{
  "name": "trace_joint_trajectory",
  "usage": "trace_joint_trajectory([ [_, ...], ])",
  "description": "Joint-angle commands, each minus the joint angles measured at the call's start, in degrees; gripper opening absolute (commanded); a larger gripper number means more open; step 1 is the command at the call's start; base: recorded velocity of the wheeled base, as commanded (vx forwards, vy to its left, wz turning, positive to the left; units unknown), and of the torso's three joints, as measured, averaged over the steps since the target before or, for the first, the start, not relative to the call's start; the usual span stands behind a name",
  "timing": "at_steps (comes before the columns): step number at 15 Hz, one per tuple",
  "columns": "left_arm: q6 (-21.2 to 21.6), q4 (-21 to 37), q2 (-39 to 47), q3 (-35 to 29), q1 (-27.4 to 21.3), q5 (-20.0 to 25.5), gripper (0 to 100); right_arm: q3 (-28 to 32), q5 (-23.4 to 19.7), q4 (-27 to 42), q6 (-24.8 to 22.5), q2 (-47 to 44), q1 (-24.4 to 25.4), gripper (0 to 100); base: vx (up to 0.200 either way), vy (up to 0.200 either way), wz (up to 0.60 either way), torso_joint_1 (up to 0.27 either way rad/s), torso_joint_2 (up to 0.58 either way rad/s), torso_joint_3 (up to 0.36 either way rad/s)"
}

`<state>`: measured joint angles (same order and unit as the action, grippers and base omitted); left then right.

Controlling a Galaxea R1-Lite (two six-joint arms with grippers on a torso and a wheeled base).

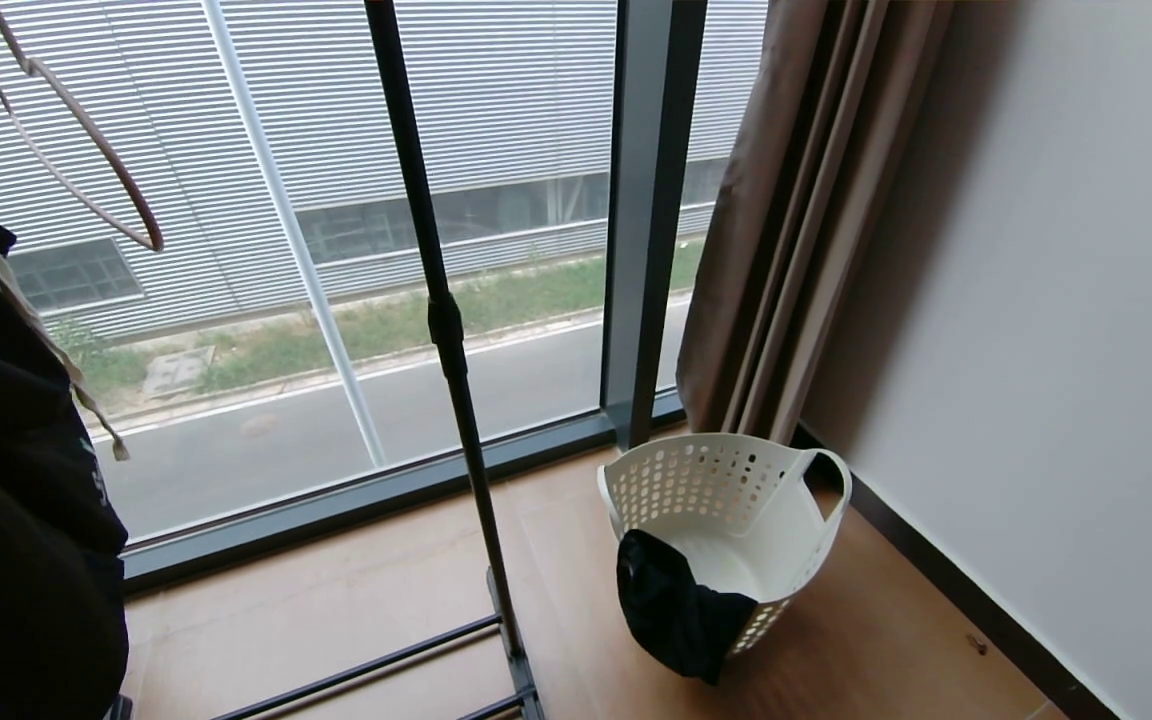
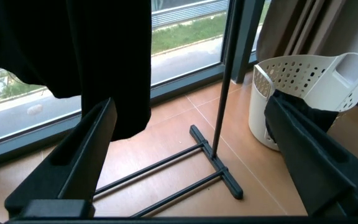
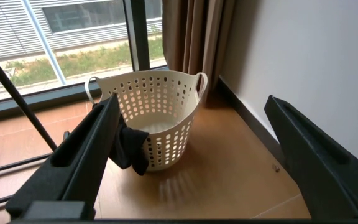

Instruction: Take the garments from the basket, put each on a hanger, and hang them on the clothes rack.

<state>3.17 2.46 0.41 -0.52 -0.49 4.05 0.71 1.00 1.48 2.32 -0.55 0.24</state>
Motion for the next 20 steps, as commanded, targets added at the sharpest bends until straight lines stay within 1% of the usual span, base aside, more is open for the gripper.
trace_joint_trajectory([
  [1,-0.1,0.0,0.0,0.0,0.0,0.0,100,-0.1,0.1,-0.1,0.0,0.0,0.0,100,0.0,0.0,0.0,0.002,0.0,-0.183],
  [20,-0.5,0.0,-0.1,0.0,0.4,-0.4,100,-0.1,0.0,-0.1,0.0,0.0,0.0,100,0.0,0.0,0.0,0.003,0.0,-0.198],
])
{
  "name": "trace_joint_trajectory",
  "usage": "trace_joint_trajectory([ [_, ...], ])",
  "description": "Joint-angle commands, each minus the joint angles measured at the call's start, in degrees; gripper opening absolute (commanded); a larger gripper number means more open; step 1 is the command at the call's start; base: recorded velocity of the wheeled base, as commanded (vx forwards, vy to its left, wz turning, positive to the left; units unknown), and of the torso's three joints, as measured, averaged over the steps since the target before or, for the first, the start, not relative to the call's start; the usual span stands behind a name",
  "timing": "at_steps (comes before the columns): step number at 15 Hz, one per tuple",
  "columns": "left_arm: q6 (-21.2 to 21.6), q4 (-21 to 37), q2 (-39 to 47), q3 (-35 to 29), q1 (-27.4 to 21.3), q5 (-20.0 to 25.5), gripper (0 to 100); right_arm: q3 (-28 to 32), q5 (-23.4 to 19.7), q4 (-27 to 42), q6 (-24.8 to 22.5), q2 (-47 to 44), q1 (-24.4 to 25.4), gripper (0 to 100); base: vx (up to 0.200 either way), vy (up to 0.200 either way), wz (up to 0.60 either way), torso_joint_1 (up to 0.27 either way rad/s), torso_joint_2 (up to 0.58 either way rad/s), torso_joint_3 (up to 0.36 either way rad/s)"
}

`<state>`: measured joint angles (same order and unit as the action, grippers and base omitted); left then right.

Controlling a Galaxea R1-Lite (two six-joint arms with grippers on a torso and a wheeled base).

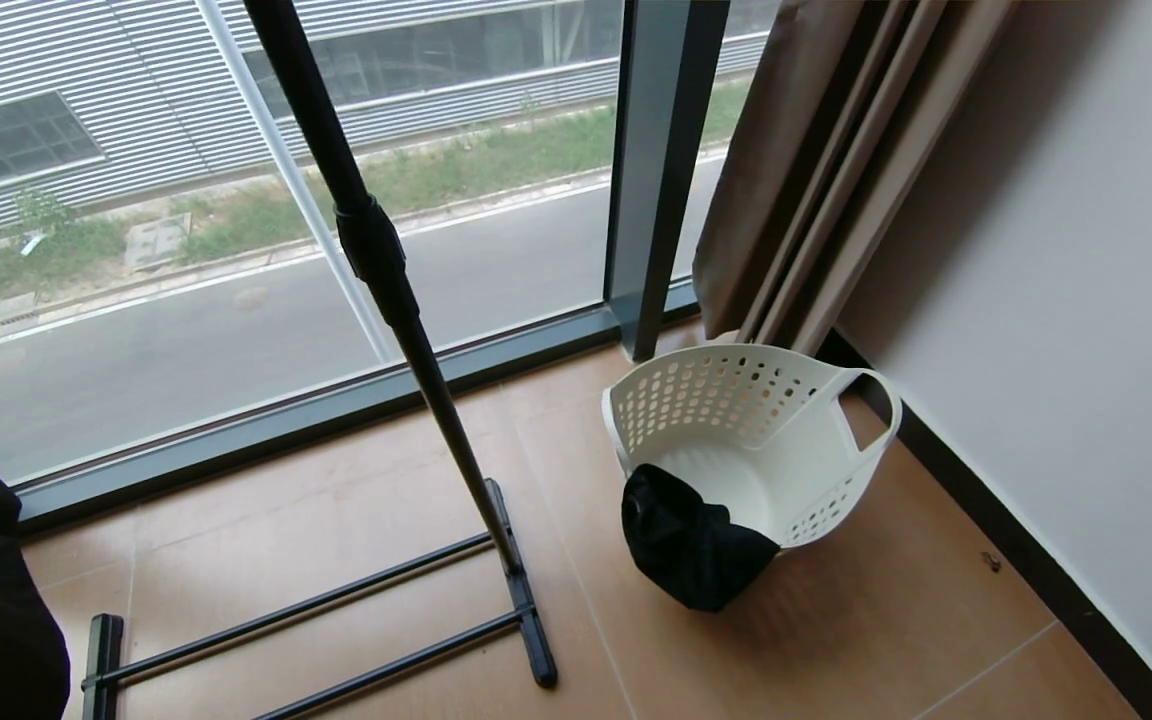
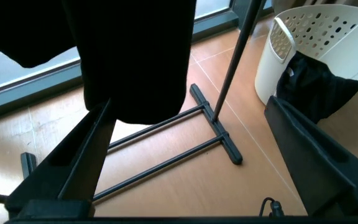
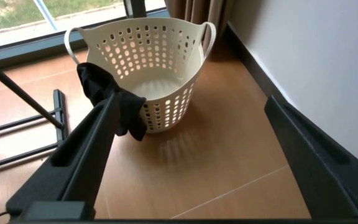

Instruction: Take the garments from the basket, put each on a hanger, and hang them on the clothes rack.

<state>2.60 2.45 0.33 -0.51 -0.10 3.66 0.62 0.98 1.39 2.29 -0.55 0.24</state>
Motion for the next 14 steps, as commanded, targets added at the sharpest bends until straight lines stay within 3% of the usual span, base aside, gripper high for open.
trace_joint_trajectory([
  [1,0.0,0.0,0.0,0.1,0.0,-0.1,100,0.0,0.0,0.0,0.0,0.0,0.0,100,0.0,0.0,0.0,-0.002,0.0,-0.193],
  [14,0.3,-0.2,-0.1,0.1,0.0,-0.1,100,0.1,0.0,0.2,-0.6,0.0,0.0,100,0.0,0.0,0.0,0.003,0.0,-0.177],
])
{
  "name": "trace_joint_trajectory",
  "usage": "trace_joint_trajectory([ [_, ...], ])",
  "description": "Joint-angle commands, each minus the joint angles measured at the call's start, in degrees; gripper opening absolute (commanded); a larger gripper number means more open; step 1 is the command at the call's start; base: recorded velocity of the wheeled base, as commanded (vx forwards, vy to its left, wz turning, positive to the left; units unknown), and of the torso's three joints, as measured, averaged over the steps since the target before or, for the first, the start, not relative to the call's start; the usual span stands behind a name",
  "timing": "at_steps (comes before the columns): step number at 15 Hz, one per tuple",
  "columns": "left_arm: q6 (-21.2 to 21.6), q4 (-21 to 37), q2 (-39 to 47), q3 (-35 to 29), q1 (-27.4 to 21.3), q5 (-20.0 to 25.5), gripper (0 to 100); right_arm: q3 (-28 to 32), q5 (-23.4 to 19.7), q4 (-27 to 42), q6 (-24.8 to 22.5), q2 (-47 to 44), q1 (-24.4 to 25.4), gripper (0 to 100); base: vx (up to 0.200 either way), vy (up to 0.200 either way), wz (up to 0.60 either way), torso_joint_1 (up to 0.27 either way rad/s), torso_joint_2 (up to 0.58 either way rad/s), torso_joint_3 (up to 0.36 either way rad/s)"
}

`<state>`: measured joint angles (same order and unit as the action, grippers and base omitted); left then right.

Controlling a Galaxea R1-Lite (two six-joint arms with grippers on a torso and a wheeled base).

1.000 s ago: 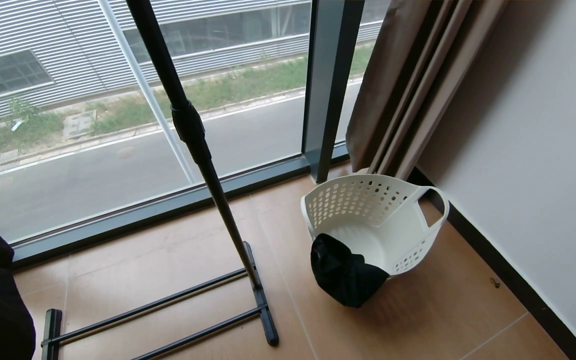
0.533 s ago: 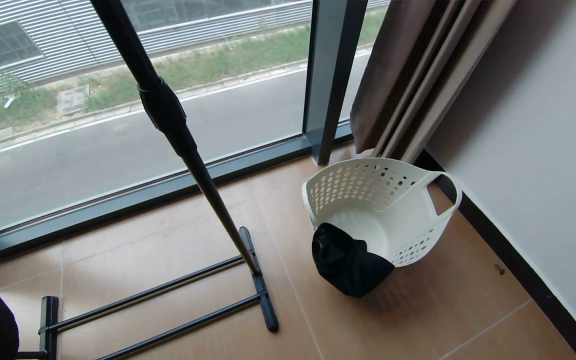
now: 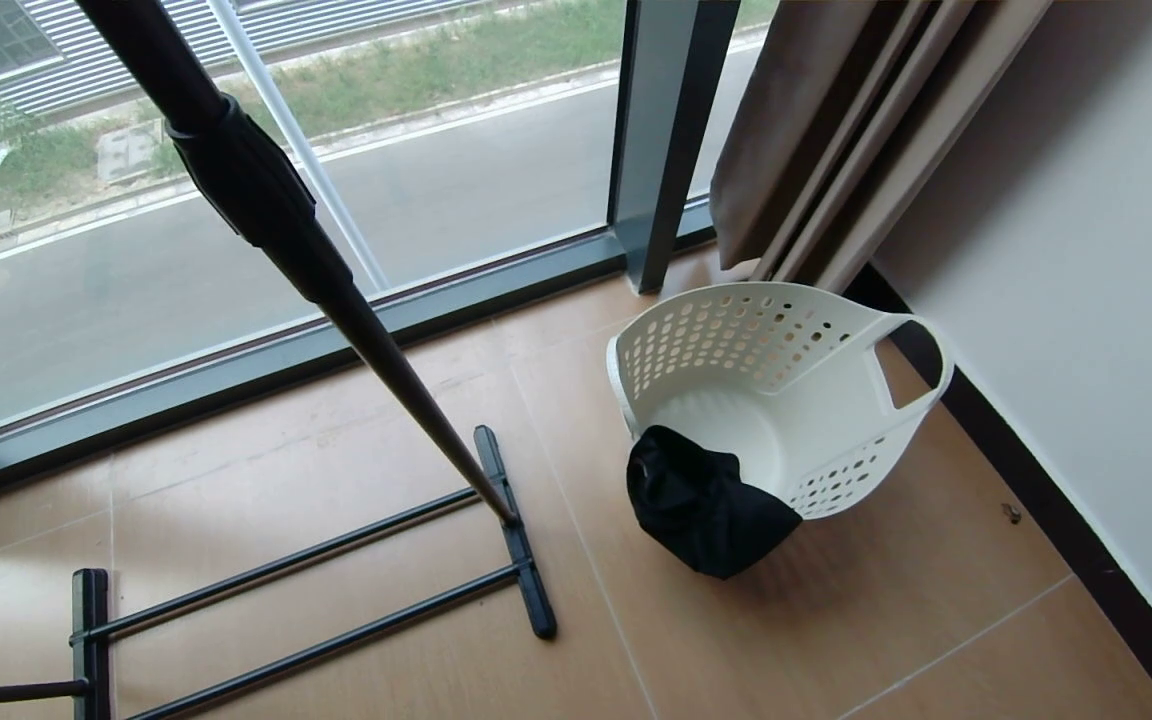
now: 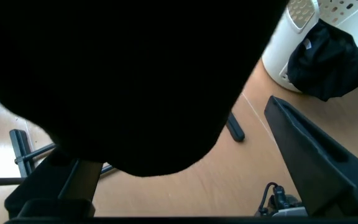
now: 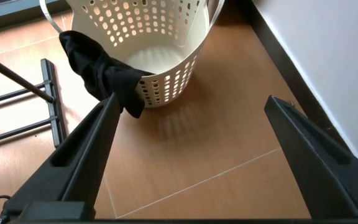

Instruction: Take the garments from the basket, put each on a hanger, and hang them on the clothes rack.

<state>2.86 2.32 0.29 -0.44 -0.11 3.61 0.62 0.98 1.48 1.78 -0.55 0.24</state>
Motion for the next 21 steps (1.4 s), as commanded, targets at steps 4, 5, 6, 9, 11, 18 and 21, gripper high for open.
trace_joint_trajectory([
  [4,1.9,0.0,0.0,0.1,0.0,0.5,100,-0.1,-0.3,-0.2,-0.5,0.1,0.0,100,0.0,0.0,0.0,0.0,0.0,0.0],
  [5,1.8,0.0,0.0,0.1,0.0,0.5,100,-0.1,-0.3,-0.2,-0.5,0.1,0.0,100,0.0,0.0,0.0,0.0,0.0,0.0],
  [6,1.4,-0.1,-0.1,0.1,0.0,0.3,100,-0.1,-0.3,-0.2,-1.0,0.1,0.0,100,0.0,0.0,0.0,0.0,0.0,0.0],
  [9,1.0,-0.1,0.0,0.1,0.0,0.3,100,0.1,0.0,0.3,-1.2,-2.3,0.0,100,0.0,0.0,0.0,0.0,0.0,0.0],
  [11,1.0,-0.1,0.0,0.1,0.0,0.3,100,0.4,-1.7,-0.6,-1.3,-9.7,1.9,100,0.0,0.0,0.0,0.0,0.0,0.0],
  [18,1.0,-0.1,0.0,0.1,0.0,0.3,100,8.7,-4.3,-13.5,-1.3,-45.7,13.4,100,0.0,0.0,0.0,0.0,0.0,0.0],
  [21,1.0,-0.1,0.0,0.1,0.0,0.3,100,16.4,-4.2,-25.3,-6.8,-67.5,13.6,100,0.0,0.0,0.0,0.0,0.0,0.0],
])
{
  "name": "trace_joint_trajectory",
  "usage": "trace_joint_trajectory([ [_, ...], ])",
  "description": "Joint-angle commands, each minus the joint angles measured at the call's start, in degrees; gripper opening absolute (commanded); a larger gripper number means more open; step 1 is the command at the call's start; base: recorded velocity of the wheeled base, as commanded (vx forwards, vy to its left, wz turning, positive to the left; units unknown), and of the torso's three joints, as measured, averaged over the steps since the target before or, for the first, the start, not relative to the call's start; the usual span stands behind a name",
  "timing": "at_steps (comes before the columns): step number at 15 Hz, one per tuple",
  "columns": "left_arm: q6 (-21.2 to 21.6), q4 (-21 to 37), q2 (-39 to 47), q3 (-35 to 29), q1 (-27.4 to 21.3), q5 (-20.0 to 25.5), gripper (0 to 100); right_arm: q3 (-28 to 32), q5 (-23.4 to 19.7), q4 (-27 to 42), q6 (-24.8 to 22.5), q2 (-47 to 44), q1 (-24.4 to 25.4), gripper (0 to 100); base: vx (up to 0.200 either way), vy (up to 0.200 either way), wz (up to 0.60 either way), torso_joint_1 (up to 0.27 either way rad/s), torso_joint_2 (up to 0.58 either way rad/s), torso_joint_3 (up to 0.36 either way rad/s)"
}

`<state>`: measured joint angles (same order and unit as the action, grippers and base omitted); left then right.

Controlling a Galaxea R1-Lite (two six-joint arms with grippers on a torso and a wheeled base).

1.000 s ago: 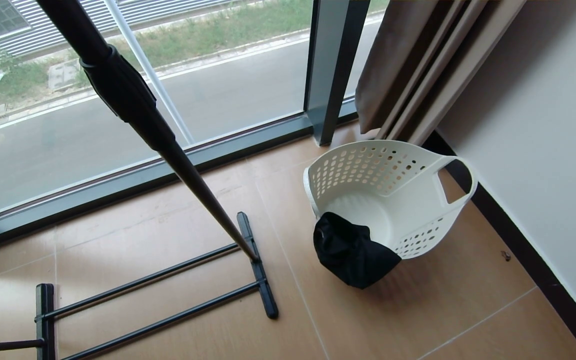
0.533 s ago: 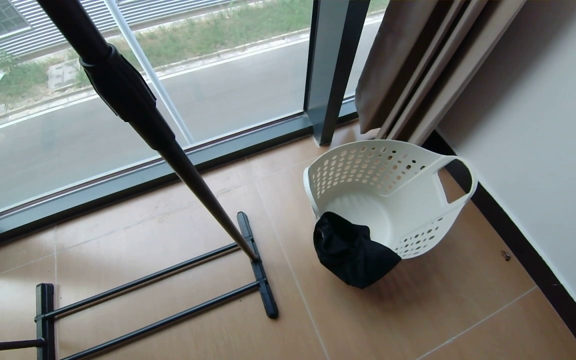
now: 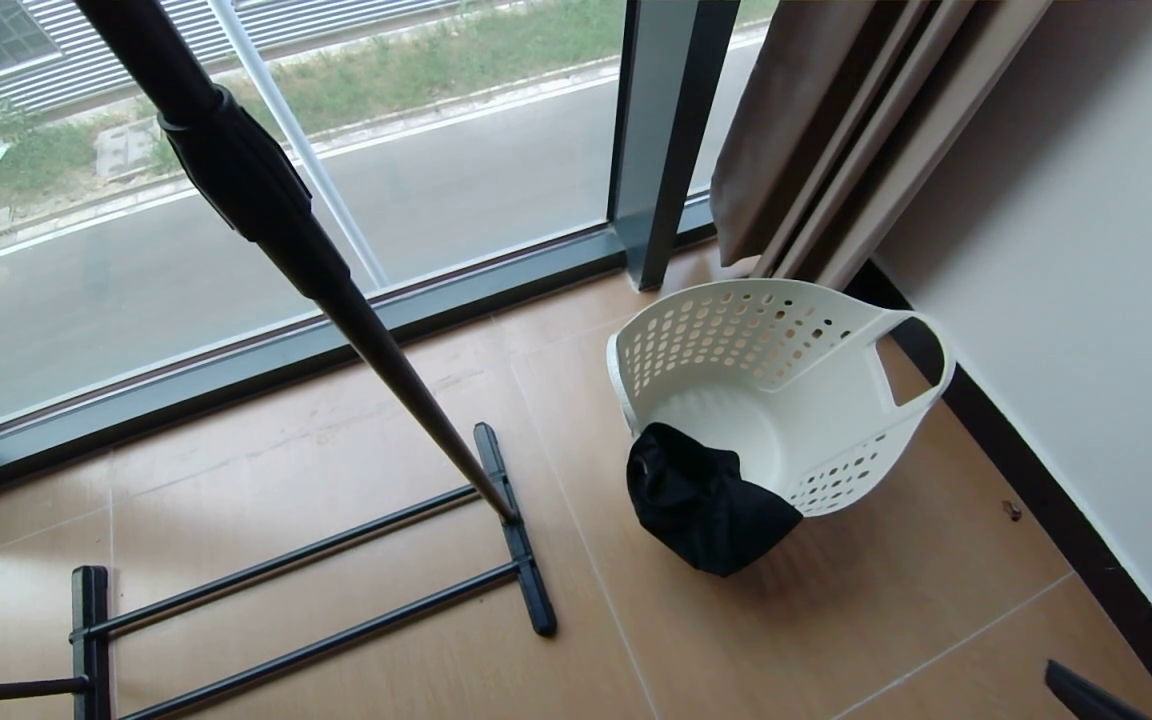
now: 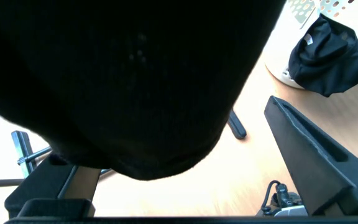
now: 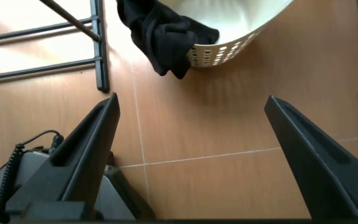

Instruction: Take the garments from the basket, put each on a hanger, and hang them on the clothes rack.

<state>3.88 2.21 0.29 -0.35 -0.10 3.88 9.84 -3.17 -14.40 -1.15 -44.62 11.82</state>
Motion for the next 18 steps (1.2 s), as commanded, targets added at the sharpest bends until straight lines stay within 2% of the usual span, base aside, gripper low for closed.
trace_joint_trajectory([
  [1,0.0,0.0,0.0,0.0,0.0,0.0,100,10.2,0.1,-12.9,-6.1,-28.8,2.1,100,0.0,0.0,0.0,0.0,0.0,0.0],
  [2,0.0,0.0,0.0,0.0,0.0,0.0,100,13.9,0.1,-15.1,-8.8,-34.0,2.1,100,0.0,0.0,0.0,0.0,0.0,0.0],
  [4,0.0,0.0,0.0,0.0,0.0,0.0,100,22.7,0.1,-15.0,-14.9,-43.5,2.3,100,0.0,0.0,0.0,0.0,0.0,0.0],
  [9,0.0,0.0,0.0,0.0,0.0,0.0,100,39.7,0.1,-15.0,-21.0,-59.1,7.1,100,0.0,0.0,0.0,0.0,0.0,0.0],
  [14,-0.1,0.0,0.0,0.0,0.0,0.0,100,44.4,0.1,-15.6,-22.1,-67.9,9.4,100,0.0,0.0,0.0,0.0,0.0,0.0],
  [16,0.0,0.0,0.0,0.0,0.0,0.0,100,46.9,1.9,-15.8,-22.0,-72.0,9.4,100,0.0,0.0,0.0,0.0,0.0,0.0],
  [18,0.0,0.0,0.0,0.0,0.0,0.0,100,47.6,2.9,-15.8,-21.8,-72.5,9.4,100,0.0,0.0,0.0,0.0,0.0,0.0],
])
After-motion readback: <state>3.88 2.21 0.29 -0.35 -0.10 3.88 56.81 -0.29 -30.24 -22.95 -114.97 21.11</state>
